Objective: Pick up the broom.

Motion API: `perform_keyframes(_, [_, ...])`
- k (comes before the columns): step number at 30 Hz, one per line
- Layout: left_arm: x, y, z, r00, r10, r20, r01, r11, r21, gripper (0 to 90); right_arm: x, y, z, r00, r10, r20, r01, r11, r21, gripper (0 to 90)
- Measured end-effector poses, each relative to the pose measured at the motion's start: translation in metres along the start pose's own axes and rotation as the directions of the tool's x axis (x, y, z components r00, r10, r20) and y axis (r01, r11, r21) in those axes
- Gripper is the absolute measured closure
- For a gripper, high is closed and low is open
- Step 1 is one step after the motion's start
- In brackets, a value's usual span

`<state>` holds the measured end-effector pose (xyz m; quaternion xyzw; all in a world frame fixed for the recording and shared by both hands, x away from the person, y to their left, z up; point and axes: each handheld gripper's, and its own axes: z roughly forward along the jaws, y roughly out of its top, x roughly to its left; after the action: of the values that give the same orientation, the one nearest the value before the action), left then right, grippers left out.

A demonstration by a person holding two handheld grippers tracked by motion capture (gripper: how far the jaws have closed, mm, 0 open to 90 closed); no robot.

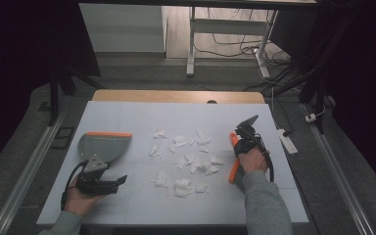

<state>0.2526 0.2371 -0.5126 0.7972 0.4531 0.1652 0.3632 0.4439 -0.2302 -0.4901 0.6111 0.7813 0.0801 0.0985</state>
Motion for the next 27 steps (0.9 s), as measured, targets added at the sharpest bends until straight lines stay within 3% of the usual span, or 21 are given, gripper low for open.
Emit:
perform_keyframes(10, [0.0,-0.001,0.0,1.0,0.001,0.001,-0.001,1.0,0.002,20.7,0.0,-0.002,0.0,0.9999,-0.014,0.001,0.014,1.0,-0.014,71.0])
perform_keyframes(14, [0.001,-0.001,0.001,1.0,0.002,0.001,-0.002,1.0,0.005,20.7,-0.003,-0.002,0.0,0.999,-0.035,-0.027,0.034,0.999,-0.021,71.2])
perform_keyframes(17, [0.001,-0.001,0.001,1.0,0.001,0.0,-0.001,1.0,0.004,20.7,-0.012,-0.003,-0.001,0.9955,-0.046,-0.082,0.044,0.999,-0.027,71.3])
perform_keyframes(18, [0.001,0.0,0.001,1.0,0.001,-0.001,-0.001,1.0,0.003,20.7,-0.019,-0.005,-0.001,0.9896,-0.031,-0.14,0.025,0.999,-0.039,71.3])
perform_keyframes(19, [0.001,0.0,0.001,1.0,-0.001,0.0,0.001,1.0,0.002,20.7,-0.023,-0.005,-0.003,0.9853,-0.026,-0.169,0.02,0.999,-0.042,71.3])
perform_keyframes(22, [0.002,-0.001,0.001,1.0,-0.008,-0.002,0.008,1.0,0.0,20.7,-0.033,-0.01,-0.008,0.9718,-0.039,-0.233,0.02,0.996,-0.085,71.3])
perform_keyframes(23, [0.002,0.0,0.001,1.0,-0.006,-0.003,0.006,1.0,-0.001,20.7,-0.033,-0.01,-0.008,0.9718,-0.039,-0.233,0.02,0.996,-0.085,71.3])
perform_keyframes(24, [0.002,0.0,0.0,1.0,-0.006,-0.004,0.006,1.0,-0.002,20.7,-0.035,-0.012,-0.011,0.9663,-0.038,-0.254,0.014,0.995,-0.096,71.4])
perform_keyframes(25, [0.002,0.0,0.0,1.0,-0.006,-0.005,0.006,1.0,-0.003,20.7,-0.042,-0.017,-0.015,0.9545,-0.041,-0.295,0.004,0.992,-0.124,71.4])
perform_keyframes(26, [0.002,0.0,0.001,1.0,-0.005,-0.005,0.005,1.0,-0.002,20.7,-0.042,-0.017,-0.015,0.9545,-0.041,-0.295,0.004,0.992,-0.124,71.4])
perform_keyframes(27, [0.002,0.0,0.001,1.0,-0.005,-0.006,0.005,1.0,-0.002,20.7,-0.047,-0.022,-0.02,0.9427,-0.044,-0.331,-0.007,0.988,-0.151,71.4])
